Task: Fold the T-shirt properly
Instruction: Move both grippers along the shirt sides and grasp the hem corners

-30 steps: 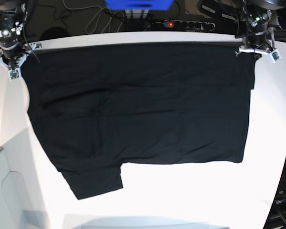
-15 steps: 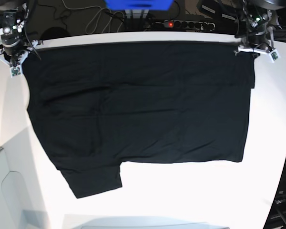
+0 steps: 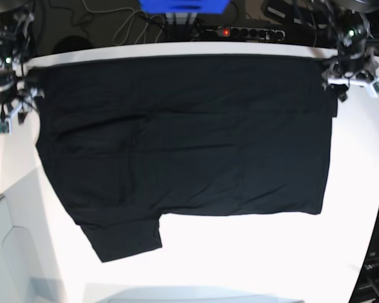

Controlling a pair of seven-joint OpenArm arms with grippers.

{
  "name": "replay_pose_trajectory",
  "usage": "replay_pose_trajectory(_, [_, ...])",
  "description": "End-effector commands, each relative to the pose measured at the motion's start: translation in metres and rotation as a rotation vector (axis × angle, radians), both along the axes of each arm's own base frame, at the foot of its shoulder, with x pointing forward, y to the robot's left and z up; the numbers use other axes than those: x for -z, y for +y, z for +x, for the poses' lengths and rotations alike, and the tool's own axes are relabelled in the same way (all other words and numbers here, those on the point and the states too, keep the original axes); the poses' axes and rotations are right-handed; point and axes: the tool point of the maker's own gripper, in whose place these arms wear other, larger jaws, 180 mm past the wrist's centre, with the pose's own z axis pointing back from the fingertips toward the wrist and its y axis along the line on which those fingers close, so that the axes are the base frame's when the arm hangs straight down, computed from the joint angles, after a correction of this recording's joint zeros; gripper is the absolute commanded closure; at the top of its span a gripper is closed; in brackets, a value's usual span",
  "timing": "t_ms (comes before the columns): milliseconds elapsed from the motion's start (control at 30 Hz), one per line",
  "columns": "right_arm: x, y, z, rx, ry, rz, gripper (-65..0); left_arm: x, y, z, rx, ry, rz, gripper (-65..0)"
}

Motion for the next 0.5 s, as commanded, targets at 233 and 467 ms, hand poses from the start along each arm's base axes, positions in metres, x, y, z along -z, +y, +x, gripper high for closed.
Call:
replay_pose_trajectory(233, [-0.019, 0.051, 0.129, -0.103, -0.177, 0.134, -38.4, -0.044, 0.012, 0.074, -0.022, -0.236, 0.015, -42.4])
replay_pose_trajectory(467, [0.004, 0.062, 0.216, -0.1, -0.164, 0.276, -38.4, -0.051, 0.017, 0.132, -0.008, -0.316, -0.038, -42.5])
